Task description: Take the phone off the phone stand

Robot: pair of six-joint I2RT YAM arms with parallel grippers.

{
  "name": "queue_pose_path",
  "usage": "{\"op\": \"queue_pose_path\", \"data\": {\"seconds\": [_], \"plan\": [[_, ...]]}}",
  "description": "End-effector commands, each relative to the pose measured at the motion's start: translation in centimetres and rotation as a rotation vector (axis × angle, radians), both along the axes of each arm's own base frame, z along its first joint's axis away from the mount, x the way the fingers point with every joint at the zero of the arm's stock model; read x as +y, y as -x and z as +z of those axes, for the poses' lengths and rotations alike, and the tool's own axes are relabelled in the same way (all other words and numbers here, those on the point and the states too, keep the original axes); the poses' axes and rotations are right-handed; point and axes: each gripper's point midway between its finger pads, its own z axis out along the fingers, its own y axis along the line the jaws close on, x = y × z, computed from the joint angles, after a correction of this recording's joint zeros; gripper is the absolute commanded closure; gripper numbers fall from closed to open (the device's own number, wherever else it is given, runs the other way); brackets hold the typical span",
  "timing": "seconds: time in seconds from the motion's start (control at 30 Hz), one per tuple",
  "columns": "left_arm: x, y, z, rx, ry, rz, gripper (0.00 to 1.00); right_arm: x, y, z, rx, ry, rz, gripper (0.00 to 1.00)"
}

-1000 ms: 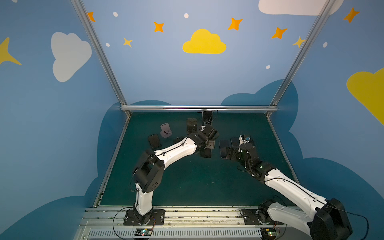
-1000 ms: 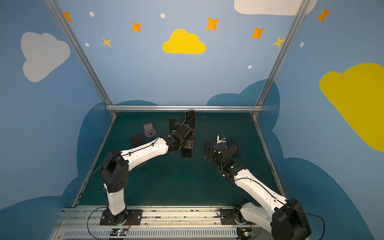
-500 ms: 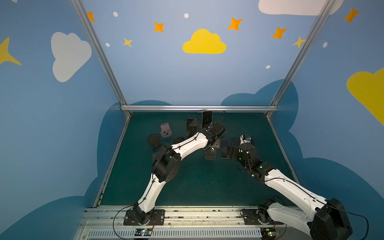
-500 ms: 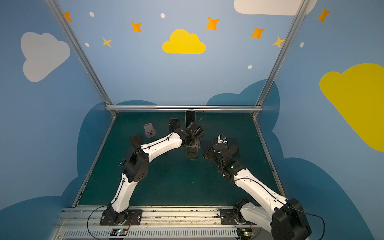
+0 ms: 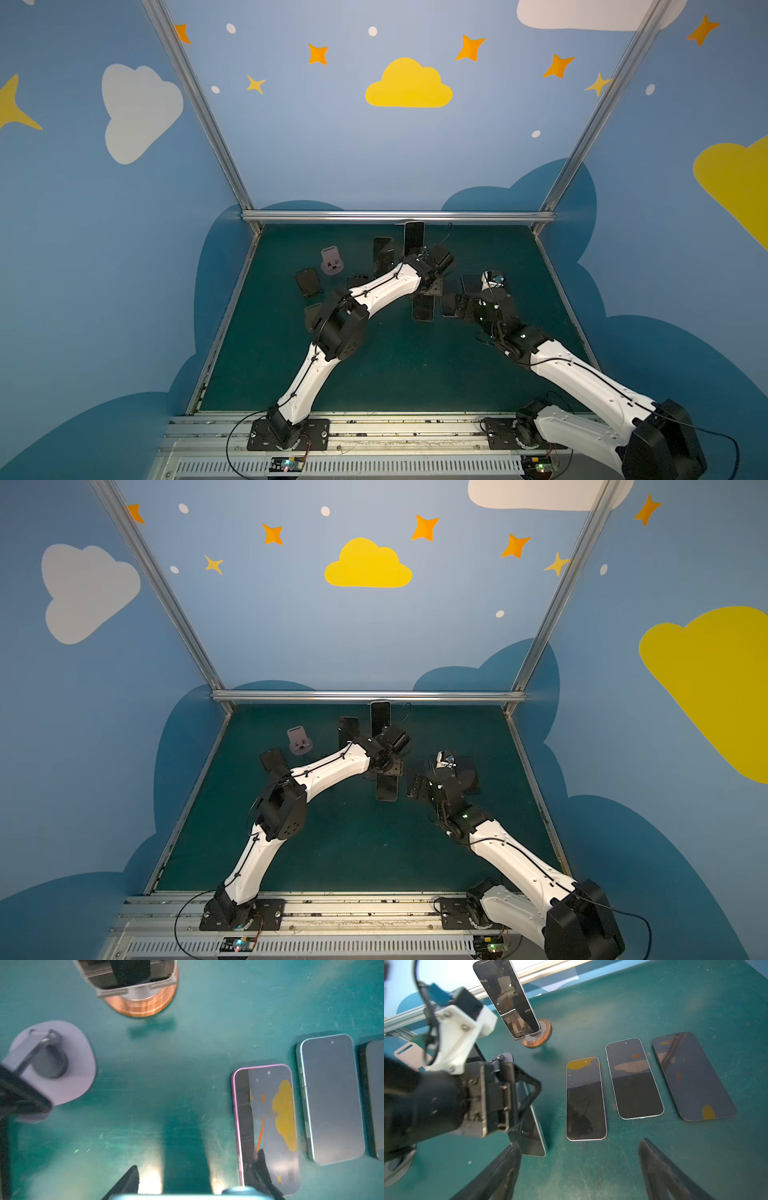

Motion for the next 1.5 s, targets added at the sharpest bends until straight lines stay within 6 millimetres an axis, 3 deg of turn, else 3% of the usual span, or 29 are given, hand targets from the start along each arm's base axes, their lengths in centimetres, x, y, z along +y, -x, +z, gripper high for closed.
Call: {"op": "queue_pose_path", "data": {"seconds": [0.0,0.77,1.13,1.47], "plan": [[0.0,-0.4,-0.8,0.023,0.005,0.023,0.37,-0.2,0.0,0.0,-0.006,-0.004,-0.013,0.11],[-0.8,-2.0,-5.4,0.119,0.020,0.056,0.35,0.1,0.1,0.2,-0.012,-0.019,0.002,0.11],[-0.6,-1.5,-7.3,0.200,0.027,0.044,0.33,0.2,0.1,0.2,-0.008,-0.025,0.005,0.11],[1.2,-0.9,-7.7,0.241,-0.012,0.050,0.29,0.4,0.1,0.3,-0.008,-0.029,0.012,0.11]]}}
